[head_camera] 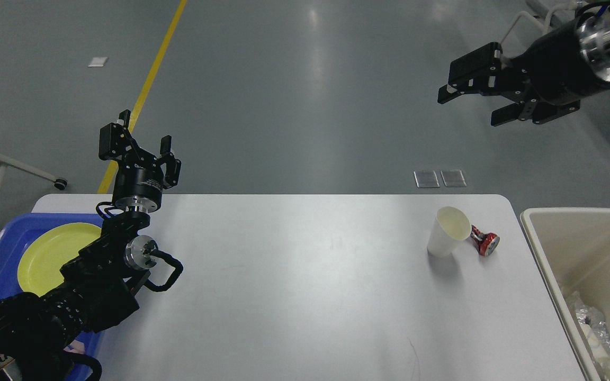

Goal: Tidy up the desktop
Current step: 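Raise the right gripper and move it back toward the remaining cup, then close the right gripper on the rim of the remaining paper cup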

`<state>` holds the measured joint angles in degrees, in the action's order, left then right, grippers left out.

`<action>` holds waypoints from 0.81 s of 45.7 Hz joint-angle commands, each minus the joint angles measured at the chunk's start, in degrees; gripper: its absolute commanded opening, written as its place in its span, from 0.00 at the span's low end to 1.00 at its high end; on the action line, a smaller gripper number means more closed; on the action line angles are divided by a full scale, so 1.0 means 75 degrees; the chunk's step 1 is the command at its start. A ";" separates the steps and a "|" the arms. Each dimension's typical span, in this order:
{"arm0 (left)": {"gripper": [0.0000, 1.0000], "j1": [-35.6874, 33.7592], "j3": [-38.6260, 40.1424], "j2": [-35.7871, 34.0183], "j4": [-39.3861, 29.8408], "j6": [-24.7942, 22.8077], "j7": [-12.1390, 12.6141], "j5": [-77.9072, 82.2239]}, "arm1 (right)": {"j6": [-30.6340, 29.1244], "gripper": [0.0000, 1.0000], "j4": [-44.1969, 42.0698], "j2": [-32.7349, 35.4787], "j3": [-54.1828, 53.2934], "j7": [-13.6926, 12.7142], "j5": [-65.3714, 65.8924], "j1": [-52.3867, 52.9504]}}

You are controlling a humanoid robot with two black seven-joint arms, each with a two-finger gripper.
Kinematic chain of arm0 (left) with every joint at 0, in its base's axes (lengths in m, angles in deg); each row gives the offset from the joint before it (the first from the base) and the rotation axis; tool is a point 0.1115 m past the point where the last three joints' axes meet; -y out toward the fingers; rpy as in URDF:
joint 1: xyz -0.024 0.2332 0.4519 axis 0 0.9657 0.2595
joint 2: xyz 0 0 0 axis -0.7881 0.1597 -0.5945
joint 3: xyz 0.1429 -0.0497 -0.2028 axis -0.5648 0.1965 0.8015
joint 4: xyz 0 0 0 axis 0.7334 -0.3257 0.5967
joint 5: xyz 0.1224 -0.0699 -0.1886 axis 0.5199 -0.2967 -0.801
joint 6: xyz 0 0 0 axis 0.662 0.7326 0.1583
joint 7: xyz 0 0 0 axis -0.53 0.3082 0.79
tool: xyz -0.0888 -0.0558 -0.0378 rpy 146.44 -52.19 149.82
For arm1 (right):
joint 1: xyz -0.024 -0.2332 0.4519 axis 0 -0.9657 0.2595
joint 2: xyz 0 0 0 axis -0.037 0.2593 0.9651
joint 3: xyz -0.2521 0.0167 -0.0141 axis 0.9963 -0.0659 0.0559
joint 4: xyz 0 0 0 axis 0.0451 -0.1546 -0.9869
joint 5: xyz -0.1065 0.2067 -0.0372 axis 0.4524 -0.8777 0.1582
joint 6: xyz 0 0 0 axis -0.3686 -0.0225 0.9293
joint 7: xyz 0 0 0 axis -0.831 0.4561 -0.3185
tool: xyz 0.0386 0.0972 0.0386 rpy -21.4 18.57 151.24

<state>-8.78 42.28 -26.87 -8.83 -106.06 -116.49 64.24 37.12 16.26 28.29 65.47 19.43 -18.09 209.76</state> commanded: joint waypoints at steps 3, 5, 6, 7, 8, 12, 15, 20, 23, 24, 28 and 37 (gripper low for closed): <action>1.00 0.0002 0.0000 0.0001 0.0000 0.0000 0.0000 0.0000 | 0.0962 1.00 -0.1620 -0.0444 0.0048 -0.0058 0.0059 -0.2221; 1.00 0.0002 0.0000 0.0001 0.0000 0.0000 0.0000 0.0000 | 0.0997 1.00 -0.2194 -0.0538 0.0048 -0.0058 0.0059 -0.2795; 1.00 0.0002 0.0000 0.0001 0.0000 0.0000 0.0000 0.0000 | 0.1009 1.00 -0.2475 -0.0573 0.0048 -0.0058 0.0059 -0.3065; 1.00 0.0002 0.0000 0.0001 0.0000 0.0000 0.0000 0.0000 | 0.1020 1.00 -0.2768 -0.0608 0.0048 -0.0058 0.0059 -0.3346; 1.00 0.0002 0.0000 0.0001 0.0000 0.0000 0.0000 0.0000 | 0.1021 1.00 -0.3050 -0.0631 0.0037 -0.0058 0.0059 -0.3592; 1.00 0.0002 0.0000 0.0001 0.0000 0.0000 0.0000 0.0000 | 0.1032 1.00 -0.4128 -0.0760 0.0001 -0.0058 0.0059 -0.4623; 1.00 0.0002 0.0000 0.0001 0.0000 0.0000 0.0000 0.0000 | 0.1056 1.00 -0.5031 -0.0971 -0.0057 -0.0046 0.0059 -0.5550; 1.00 0.0002 0.0000 0.0001 0.0000 0.0000 0.0000 0.0000 | 0.1044 1.00 -0.5279 -0.1077 -0.0057 -0.0035 0.0071 -0.5973; 1.00 0.0002 0.0000 0.0001 0.0000 0.0000 0.0000 0.0000 | 0.1032 1.00 -0.5209 -0.1089 -0.0092 -0.0023 0.0071 -0.5974; 1.00 0.0002 0.0000 0.0001 0.0000 0.0000 0.0000 0.0000 | 0.1021 1.00 -0.5174 -0.1089 -0.0104 -0.0011 0.0071 -0.5974; 1.00 0.0002 0.0000 0.0001 0.0000 0.0000 0.0000 0.0000 | 0.1009 1.00 -0.5021 -0.1124 -0.0128 0.0024 0.0071 -0.5974; 1.00 -0.0010 0.0012 0.0001 0.0000 0.0000 0.0000 0.0000 | 0.1009 1.00 -0.4986 -0.1522 -0.0139 0.0036 0.0071 -0.5985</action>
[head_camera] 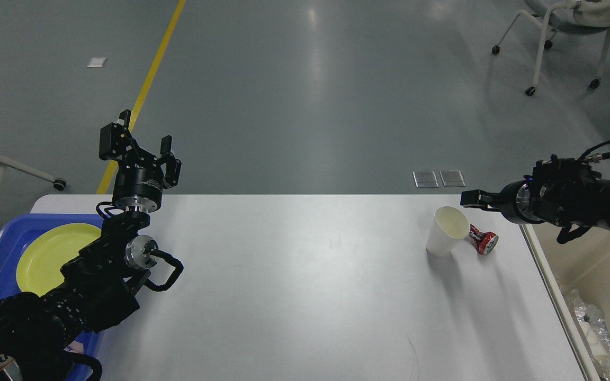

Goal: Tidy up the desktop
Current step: 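Close the right gripper on the rim of the remaining paper cup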

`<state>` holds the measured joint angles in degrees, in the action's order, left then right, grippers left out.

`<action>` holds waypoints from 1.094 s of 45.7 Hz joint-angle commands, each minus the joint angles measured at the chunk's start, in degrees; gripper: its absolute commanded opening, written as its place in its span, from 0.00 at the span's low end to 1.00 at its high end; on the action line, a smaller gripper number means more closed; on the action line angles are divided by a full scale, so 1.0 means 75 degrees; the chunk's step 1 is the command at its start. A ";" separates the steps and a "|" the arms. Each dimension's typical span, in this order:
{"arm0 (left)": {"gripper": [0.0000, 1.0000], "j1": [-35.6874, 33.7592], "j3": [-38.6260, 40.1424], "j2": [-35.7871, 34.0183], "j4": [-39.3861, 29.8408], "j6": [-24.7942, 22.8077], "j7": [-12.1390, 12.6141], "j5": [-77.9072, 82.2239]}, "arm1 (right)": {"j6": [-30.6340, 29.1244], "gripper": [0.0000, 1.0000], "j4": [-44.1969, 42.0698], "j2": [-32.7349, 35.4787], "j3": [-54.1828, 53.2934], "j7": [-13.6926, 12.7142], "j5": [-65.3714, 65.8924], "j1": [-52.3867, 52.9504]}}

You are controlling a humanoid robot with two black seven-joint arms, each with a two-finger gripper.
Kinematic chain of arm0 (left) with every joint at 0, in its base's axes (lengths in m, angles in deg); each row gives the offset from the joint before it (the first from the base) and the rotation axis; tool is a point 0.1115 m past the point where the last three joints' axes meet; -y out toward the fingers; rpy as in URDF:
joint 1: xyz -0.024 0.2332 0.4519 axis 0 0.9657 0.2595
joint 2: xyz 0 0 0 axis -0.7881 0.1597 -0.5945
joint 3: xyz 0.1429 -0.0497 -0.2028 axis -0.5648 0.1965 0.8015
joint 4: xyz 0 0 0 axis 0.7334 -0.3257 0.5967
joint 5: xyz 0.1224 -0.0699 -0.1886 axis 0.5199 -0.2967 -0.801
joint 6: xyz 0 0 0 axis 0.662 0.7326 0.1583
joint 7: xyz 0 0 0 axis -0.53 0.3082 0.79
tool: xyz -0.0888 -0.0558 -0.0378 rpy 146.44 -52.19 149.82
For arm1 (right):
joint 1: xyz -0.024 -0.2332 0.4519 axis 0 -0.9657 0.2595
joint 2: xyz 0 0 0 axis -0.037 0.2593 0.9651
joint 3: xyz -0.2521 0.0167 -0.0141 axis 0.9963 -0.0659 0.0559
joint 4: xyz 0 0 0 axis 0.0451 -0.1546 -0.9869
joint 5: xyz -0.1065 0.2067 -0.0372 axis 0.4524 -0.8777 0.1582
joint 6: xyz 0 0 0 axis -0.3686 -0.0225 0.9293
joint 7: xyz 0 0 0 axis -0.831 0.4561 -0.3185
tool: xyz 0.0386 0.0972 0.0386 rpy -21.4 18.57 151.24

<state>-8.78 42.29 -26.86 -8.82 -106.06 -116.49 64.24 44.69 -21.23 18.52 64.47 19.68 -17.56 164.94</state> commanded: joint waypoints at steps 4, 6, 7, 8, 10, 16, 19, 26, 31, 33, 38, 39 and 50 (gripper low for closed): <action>1.00 0.0002 -0.0001 -0.0001 0.0000 0.0000 0.0000 0.0000 | -0.0001 1.00 0.0094 -0.0324 0.0017 0.0002 0.0012 0.0002; 1.00 0.0002 -0.0001 -0.0001 0.0000 0.0000 0.0000 0.0000 | -0.0001 1.00 0.0094 -0.0383 0.0040 0.0002 0.0012 -0.0021; 1.00 0.0002 -0.0001 -0.0001 0.0000 0.0000 0.0000 0.0000 | -0.0001 0.99 0.0094 -0.0395 0.0064 -0.0009 0.0012 -0.0033; 1.00 0.0002 -0.0001 -0.0001 0.0000 0.0000 0.0000 0.0000 | -0.0001 0.99 0.0094 -0.0418 0.0087 -0.0009 0.0024 -0.0068; 1.00 0.0002 -0.0001 -0.0001 0.0000 0.0000 0.0000 0.0000 | -0.0001 0.98 0.0083 -0.0453 0.0111 -0.0021 0.0024 -0.0173; 1.00 0.0002 -0.0001 -0.0001 0.0000 0.0000 0.0000 0.0000 | 0.0022 0.94 0.0012 -0.0488 0.0169 -0.0056 0.0316 -0.0337; 1.00 0.0002 -0.0001 -0.0001 0.0000 0.0000 0.0000 0.0000 | 0.0022 0.89 -0.0011 -0.0488 0.0169 -0.0068 0.0515 -0.0408; 1.00 0.0002 -0.0001 -0.0001 0.0000 0.0000 0.0000 0.0000 | 0.0022 0.31 -0.0023 -0.0477 0.0169 -0.0068 0.0633 -0.0548; 1.00 0.0002 -0.0001 -0.0001 0.0000 0.0000 0.0000 0.0000 | 0.0022 0.00 -0.0011 -0.0477 0.0052 -0.0056 0.0633 -0.0595; 1.00 0.0002 -0.0001 -0.0001 0.0000 0.0000 0.0000 0.0000 | 0.0022 0.00 -0.0011 -0.0477 0.0029 -0.0056 0.0633 -0.0595; 1.00 0.0002 -0.0001 -0.0001 0.0000 0.0000 0.0000 0.0000 | 0.0022 0.00 0.0012 -0.0488 0.0005 -0.0044 0.0633 -0.0560; 1.00 0.0002 -0.0001 -0.0001 0.0000 0.0000 0.0000 0.0000 | 0.0010 0.00 0.0012 -0.0488 -0.0006 -0.0033 0.0633 -0.0537; 1.00 0.0002 -0.0001 -0.0001 0.0000 0.0000 0.0000 0.0000 | -0.0107 0.00 0.0258 -0.0442 -0.0018 0.0014 0.0621 -0.0045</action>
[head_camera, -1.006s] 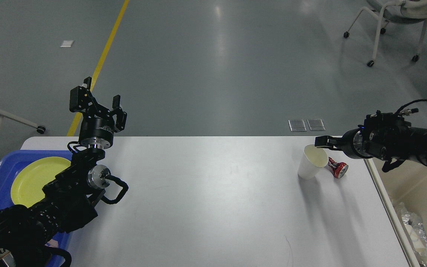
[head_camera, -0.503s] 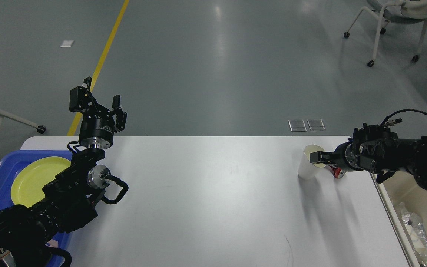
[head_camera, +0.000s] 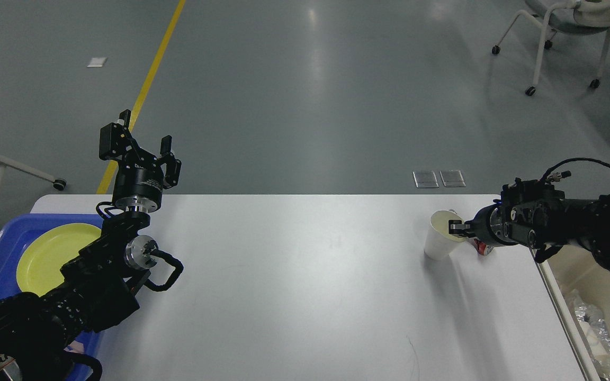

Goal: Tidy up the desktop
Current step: 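Close the right gripper on the rim of the remaining paper cup, then lift the paper cup high and release it into the beige bin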

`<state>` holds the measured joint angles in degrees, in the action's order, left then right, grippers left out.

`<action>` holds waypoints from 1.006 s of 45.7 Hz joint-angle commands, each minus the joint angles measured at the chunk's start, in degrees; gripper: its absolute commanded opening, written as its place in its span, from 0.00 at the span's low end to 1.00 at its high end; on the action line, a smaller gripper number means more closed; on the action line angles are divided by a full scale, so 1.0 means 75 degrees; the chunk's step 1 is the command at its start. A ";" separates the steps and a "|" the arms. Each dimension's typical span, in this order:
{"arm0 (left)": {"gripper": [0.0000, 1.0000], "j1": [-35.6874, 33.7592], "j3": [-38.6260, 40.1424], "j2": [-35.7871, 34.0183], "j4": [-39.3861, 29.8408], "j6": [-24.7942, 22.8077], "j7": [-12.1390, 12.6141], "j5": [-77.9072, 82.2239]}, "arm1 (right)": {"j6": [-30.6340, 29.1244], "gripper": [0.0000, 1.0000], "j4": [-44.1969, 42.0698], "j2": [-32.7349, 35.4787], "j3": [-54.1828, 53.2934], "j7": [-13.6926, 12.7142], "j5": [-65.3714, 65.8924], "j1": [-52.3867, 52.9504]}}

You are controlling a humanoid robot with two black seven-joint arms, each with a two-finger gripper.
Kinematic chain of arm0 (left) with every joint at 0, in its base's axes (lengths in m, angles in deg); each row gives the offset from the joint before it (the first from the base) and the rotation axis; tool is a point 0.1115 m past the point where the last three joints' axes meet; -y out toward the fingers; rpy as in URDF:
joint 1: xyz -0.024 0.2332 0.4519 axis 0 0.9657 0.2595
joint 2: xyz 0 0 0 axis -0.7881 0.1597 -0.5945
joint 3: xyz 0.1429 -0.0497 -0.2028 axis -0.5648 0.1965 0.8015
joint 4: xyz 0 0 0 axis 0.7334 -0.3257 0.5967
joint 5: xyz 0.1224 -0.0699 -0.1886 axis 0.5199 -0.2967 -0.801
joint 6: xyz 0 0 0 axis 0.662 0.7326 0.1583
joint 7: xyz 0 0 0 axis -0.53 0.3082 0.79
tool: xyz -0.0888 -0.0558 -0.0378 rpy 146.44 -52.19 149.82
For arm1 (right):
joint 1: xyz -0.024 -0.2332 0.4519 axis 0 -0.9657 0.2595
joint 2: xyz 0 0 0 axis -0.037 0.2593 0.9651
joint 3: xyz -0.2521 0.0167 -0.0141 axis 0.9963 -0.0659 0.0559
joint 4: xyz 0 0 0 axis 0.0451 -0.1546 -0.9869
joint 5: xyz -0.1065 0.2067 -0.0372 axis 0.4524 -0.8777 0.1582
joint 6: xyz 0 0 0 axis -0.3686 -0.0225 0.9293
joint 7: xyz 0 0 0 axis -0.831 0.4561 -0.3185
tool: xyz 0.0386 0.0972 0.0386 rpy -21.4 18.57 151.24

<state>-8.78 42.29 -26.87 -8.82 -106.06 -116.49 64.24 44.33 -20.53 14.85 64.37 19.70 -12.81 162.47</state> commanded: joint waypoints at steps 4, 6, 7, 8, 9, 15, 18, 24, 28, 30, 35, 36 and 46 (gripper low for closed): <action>1.00 0.0002 -0.0001 0.0000 0.0000 0.0000 0.0000 0.0000 | -0.0222 0.00 0.0516 0.0094 -0.0004 0.0035 -0.0012 0.0647; 1.00 0.0002 -0.0001 0.0000 0.0000 0.0000 0.0000 0.0000 | -0.0409 0.00 0.0761 0.0140 -0.0016 0.0047 -0.0012 0.0940; 1.00 0.0002 -0.0001 0.0000 0.0000 0.0000 0.0000 0.0000 | -0.0492 0.00 0.0856 0.0175 -0.0016 0.0058 -0.0012 0.1057; 1.00 0.0002 -0.0001 0.0000 0.0000 0.0000 0.0000 0.0000 | -0.0574 0.00 0.0984 0.0199 -0.0028 0.0082 -0.0012 0.1163; 1.00 0.0002 -0.0001 0.0000 0.0000 0.0000 0.0000 0.0000 | -0.0644 0.00 0.1090 0.0234 -0.0039 0.0105 -0.0012 0.1280; 1.00 0.0002 -0.0001 0.0000 0.0000 0.0000 0.0000 0.0000 | -0.1101 0.00 0.2015 0.0714 -0.0215 0.0234 -0.0012 0.2404; 1.00 0.0002 -0.0001 0.0000 0.0000 0.0011 0.0000 0.0000 | -0.1511 0.00 0.2519 0.1030 -0.0309 0.0339 -0.0012 0.3119; 1.00 0.0002 -0.0001 0.0000 0.0000 0.0000 0.0000 0.0000 | -0.2577 0.00 0.3515 0.1733 -0.0484 0.0621 -0.0012 0.4829; 1.00 0.0002 -0.0001 0.0000 0.0000 0.0000 0.0000 0.0000 | -0.3443 0.00 0.4218 0.2401 -0.0695 0.0715 -0.0012 0.6200; 1.00 0.0002 -0.0001 0.0000 0.0000 0.0000 0.0000 0.0000 | -0.3935 0.00 0.4523 0.2729 -0.0847 0.0715 -0.0012 0.6926; 1.00 0.0002 -0.0001 0.0000 0.0000 0.0000 0.0000 0.0000 | -0.5318 0.00 0.4958 0.3491 -0.1316 0.0715 -0.0023 0.8602; 1.00 0.0002 -0.0001 0.0000 0.0000 0.0000 0.0000 0.0000 | -0.5611 0.00 0.5005 0.3643 -0.1444 0.0715 -0.0023 0.8849; 1.00 0.0002 -0.0001 0.0000 0.0000 0.0000 0.0000 0.0000 | -0.5810 0.00 0.5192 0.5026 -0.3167 0.0609 -0.0023 1.0666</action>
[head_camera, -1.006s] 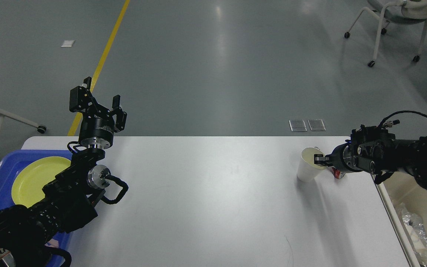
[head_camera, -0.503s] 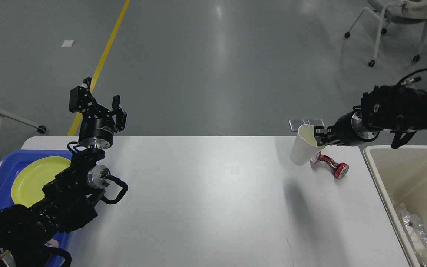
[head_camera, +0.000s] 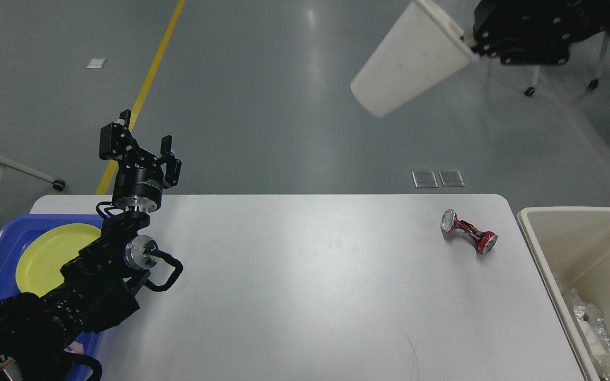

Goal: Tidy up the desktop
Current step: 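Lift the paper cup high and release it into the beige bin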

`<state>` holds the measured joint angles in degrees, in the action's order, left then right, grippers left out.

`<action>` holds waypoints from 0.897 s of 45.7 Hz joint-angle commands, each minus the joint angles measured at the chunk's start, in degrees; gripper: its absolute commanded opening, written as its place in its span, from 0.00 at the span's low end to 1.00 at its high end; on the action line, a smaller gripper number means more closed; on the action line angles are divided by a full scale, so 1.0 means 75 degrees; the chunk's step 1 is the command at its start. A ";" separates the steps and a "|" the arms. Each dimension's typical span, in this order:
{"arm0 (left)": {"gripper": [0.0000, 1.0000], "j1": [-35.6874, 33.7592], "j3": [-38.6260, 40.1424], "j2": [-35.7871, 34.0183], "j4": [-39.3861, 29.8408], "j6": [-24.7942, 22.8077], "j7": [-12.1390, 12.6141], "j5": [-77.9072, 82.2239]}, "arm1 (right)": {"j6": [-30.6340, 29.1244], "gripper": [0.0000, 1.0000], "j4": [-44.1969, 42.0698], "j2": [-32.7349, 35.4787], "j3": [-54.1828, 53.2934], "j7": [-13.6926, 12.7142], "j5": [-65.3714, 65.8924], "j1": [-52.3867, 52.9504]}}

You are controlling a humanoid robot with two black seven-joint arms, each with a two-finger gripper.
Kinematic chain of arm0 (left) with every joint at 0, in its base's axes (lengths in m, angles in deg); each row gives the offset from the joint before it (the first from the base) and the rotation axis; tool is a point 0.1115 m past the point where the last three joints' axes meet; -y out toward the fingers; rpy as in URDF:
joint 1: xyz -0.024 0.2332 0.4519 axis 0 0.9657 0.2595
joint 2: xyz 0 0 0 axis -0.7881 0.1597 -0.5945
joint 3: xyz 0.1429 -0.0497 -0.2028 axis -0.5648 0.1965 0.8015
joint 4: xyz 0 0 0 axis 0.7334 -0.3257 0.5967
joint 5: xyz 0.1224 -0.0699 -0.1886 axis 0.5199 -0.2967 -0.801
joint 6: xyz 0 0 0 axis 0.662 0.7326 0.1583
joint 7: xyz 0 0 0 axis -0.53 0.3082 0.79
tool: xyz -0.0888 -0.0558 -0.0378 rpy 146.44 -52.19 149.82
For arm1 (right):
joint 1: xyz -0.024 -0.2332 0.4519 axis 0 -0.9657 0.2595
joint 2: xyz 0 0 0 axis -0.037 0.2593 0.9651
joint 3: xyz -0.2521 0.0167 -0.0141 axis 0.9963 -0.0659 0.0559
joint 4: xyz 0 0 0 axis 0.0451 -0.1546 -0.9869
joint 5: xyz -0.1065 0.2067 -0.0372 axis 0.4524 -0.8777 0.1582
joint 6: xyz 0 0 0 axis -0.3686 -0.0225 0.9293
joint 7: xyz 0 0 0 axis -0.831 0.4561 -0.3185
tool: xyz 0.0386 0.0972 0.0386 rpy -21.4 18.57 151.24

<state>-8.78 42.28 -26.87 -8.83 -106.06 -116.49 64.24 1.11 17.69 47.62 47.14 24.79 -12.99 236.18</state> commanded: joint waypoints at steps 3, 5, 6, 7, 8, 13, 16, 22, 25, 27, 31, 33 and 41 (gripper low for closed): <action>1.00 0.0001 0.0001 0.0000 0.0000 0.0000 0.0000 0.0000 | -0.0047 0.00 0.0190 0.0857 -0.1198 -0.0092 0.0000 0.1237; 1.00 0.0001 0.0001 0.0000 0.0000 0.0000 0.0000 0.0000 | -0.0047 0.00 0.0249 0.0928 -0.1292 -0.0116 0.0000 0.1484; 1.00 0.0001 0.0001 0.0000 0.0000 0.0000 0.0000 0.0000 | -0.0047 0.00 0.0261 0.0951 -0.1304 -0.0116 -0.0011 0.1589; 1.00 0.0001 0.0001 0.0000 0.0000 0.0000 0.0000 0.0000 | -0.0047 0.00 0.0284 0.0975 -0.1304 -0.0116 0.0000 0.1660; 1.00 0.0001 0.0001 0.0000 0.0000 0.0000 0.0000 0.0000 | -0.0047 0.00 0.0284 0.0987 -0.1292 -0.0127 0.0000 0.1684; 1.00 -0.0010 0.0001 0.0000 0.0000 0.0000 0.0000 0.0000 | -0.0047 0.00 0.0203 0.0987 -0.1036 -0.0244 0.0269 0.1474; 1.00 0.0001 0.0001 0.0000 0.0000 0.0000 0.0000 0.0000 | -0.0047 0.00 0.0086 0.0987 -0.0719 -0.0280 0.0947 0.0948; 1.00 0.0001 0.0001 0.0000 0.0000 0.0000 0.0000 0.0000 | -0.0047 0.00 -0.0698 0.0998 -0.0530 -0.0280 0.2471 -0.1148; 1.00 0.0001 0.0001 0.0000 0.0000 0.0000 0.0000 0.0000 | -0.0047 0.00 -0.1424 0.0975 -0.0566 -0.0280 0.3034 -0.2460; 1.00 0.0001 0.0001 0.0000 0.0000 0.0000 0.0000 0.0000 | -0.0047 0.00 -0.1974 0.0928 -0.0566 -0.0268 0.3292 -0.3292; 1.00 0.0001 0.0001 0.0000 0.0000 0.0000 0.0000 0.0000 | 0.0487 0.00 -0.3205 0.0870 -0.0531 -0.0268 0.3621 -0.4944; 1.00 0.0001 0.0001 0.0000 0.0000 0.0000 0.0000 0.0000 | 0.0956 0.00 -0.3861 0.0730 -0.0531 -0.0256 0.3715 -0.5730; 1.00 0.0001 0.0001 0.0000 -0.0011 0.0000 0.0000 0.0000 | 0.2819 0.00 -0.6217 -0.0020 -0.0437 -0.0233 0.3727 -0.8824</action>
<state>-8.77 42.28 -26.87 -8.82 -106.06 -116.49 64.24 13.90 -17.94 50.54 43.49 22.93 14.83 184.10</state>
